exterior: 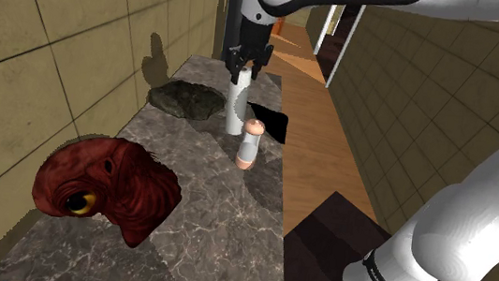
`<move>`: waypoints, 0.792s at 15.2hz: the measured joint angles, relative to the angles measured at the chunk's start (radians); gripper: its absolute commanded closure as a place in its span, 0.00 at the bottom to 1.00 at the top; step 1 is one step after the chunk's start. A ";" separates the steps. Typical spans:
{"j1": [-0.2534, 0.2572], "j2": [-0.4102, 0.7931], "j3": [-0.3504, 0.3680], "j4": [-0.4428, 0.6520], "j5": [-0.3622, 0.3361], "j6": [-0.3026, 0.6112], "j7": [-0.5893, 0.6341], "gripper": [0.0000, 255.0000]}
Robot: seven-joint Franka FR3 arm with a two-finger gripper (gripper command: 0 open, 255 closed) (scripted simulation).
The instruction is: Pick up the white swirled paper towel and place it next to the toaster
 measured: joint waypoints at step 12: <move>0.001 0.009 0.001 0.169 0.002 -0.160 -0.013 1.00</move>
